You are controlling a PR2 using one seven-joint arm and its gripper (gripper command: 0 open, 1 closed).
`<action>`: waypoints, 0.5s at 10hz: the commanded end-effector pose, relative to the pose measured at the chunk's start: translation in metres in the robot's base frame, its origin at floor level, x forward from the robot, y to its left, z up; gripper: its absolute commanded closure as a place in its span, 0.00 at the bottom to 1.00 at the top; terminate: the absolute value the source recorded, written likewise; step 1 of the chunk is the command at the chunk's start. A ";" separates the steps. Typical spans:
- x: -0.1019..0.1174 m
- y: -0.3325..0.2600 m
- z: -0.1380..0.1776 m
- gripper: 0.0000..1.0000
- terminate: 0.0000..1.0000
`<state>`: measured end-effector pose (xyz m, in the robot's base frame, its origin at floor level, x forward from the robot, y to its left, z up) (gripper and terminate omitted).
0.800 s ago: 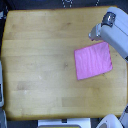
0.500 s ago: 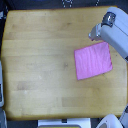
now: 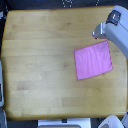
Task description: Folding a cloth
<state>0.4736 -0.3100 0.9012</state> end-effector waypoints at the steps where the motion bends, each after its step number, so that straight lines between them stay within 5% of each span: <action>1: -0.013 -0.059 -0.014 0.00 0.00; 5: -0.029 -0.080 -0.052 0.00 0.00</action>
<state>0.4619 -0.3622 0.8895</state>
